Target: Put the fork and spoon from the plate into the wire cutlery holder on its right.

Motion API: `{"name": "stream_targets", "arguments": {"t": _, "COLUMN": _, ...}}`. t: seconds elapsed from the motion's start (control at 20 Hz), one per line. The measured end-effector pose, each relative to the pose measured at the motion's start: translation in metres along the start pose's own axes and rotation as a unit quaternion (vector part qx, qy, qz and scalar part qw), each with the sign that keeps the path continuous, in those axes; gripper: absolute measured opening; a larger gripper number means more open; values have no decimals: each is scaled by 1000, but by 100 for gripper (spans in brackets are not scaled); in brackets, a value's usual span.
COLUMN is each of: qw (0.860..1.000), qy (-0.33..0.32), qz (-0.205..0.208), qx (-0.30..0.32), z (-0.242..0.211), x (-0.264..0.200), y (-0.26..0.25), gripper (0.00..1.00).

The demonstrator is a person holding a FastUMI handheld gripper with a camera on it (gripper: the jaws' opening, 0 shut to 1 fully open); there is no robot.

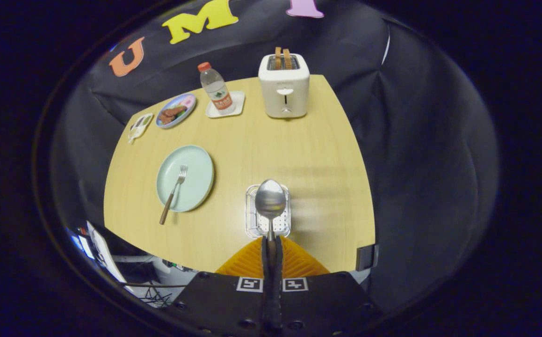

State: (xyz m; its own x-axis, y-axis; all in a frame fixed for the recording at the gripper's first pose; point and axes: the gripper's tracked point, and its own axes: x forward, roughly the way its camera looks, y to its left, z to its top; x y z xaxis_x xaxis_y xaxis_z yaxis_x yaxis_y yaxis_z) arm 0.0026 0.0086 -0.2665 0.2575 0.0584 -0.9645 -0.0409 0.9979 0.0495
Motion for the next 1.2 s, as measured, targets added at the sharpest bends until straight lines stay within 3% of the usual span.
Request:
{"name": "stream_targets", "arguments": {"t": 0.4, "qw": 996, "qy": 80, "qz": 25, "qx": 42, "z": -16, "x": 38, "y": 8, "gripper": 1}}
{"name": "stream_targets", "arguments": {"t": 0.85, "qw": 994, "qy": 78, "qz": 24, "qx": 76, "z": -5, "x": 66, "y": 14, "gripper": 5}}
{"name": "stream_targets", "arguments": {"t": 0.95, "qw": 994, "qy": 65, "qz": 25, "qx": 81, "z": 1, "x": 65, "y": 15, "gripper": 11}}
{"name": "stream_targets", "arguments": {"t": 1.05, "qw": 996, "qy": 27, "qz": 30, "qx": 76, "z": 12, "x": 56, "y": 22, "gripper": 33}}
{"name": "stream_targets", "arguments": {"t": 1.1, "qw": 998, "qy": -2, "qz": 27, "qx": 62, "z": 19, "x": 50, "y": 26, "gripper": 61}}
{"name": "stream_targets", "arguments": {"t": 1.2, "qw": 997, "qy": -72, "qz": 23, "qx": 26, "z": 36, "x": 36, "y": 42, "gripper": 82}}
